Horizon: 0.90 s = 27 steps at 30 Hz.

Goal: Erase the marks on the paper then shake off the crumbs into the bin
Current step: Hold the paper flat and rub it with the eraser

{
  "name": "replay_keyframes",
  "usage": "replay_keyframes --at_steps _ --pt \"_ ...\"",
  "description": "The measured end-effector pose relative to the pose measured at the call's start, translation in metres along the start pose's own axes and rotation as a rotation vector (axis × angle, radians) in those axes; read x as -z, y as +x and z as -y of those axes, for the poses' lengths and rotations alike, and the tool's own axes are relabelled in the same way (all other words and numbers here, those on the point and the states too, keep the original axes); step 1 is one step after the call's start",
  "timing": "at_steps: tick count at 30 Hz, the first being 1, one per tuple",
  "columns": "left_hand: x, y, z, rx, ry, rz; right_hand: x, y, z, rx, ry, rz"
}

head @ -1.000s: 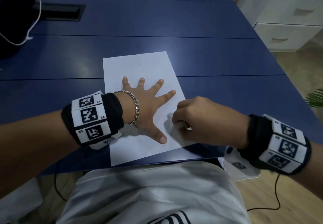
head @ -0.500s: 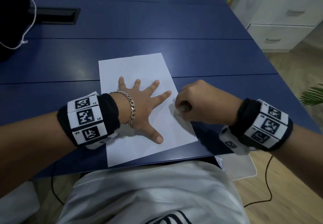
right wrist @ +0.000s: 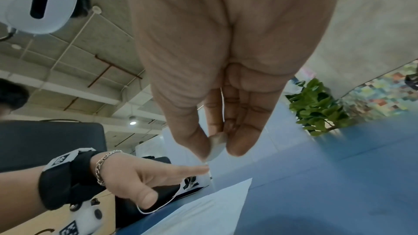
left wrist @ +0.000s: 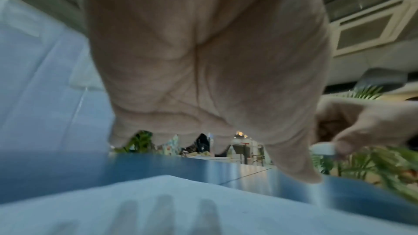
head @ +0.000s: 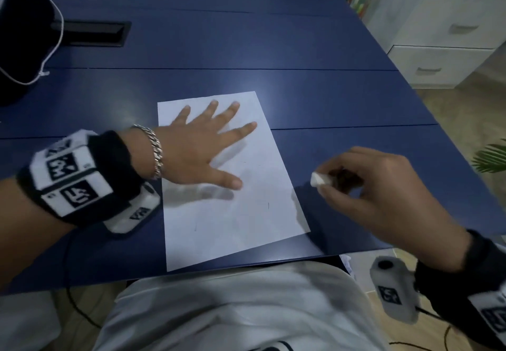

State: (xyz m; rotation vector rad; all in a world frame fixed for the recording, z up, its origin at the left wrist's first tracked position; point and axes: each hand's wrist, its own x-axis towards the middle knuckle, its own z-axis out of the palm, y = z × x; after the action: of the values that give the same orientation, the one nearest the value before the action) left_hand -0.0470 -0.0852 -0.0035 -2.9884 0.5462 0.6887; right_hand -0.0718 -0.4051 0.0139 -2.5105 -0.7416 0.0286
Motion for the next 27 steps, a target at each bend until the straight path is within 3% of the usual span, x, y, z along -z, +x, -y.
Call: replay_keyframes --at_steps 3,7,9,17,22,27 --pt "0.012 -0.008 0.028 -0.102 -0.070 -0.027 -0.013 -0.014 0.006 -0.023 0.063 0.029" --pt "0.009 -0.006 0.036 -0.228 -0.052 -0.290 -0.034 -0.018 0.019 0.027 0.090 0.104" --pt "0.003 -0.004 0.030 -0.243 -0.048 -0.339 -0.042 -0.018 0.025 0.052 0.107 0.137" --pt "-0.019 0.006 0.020 -0.266 0.009 -0.274 -0.054 -0.017 0.027 0.083 0.029 0.227" --pt "-0.012 0.004 0.016 -0.222 0.109 -0.055 -0.058 -0.010 0.022 0.061 -0.114 0.285" --pt "-0.007 -0.006 0.009 -0.155 0.218 -0.073 -0.032 0.017 -0.003 -0.019 -0.234 0.264"
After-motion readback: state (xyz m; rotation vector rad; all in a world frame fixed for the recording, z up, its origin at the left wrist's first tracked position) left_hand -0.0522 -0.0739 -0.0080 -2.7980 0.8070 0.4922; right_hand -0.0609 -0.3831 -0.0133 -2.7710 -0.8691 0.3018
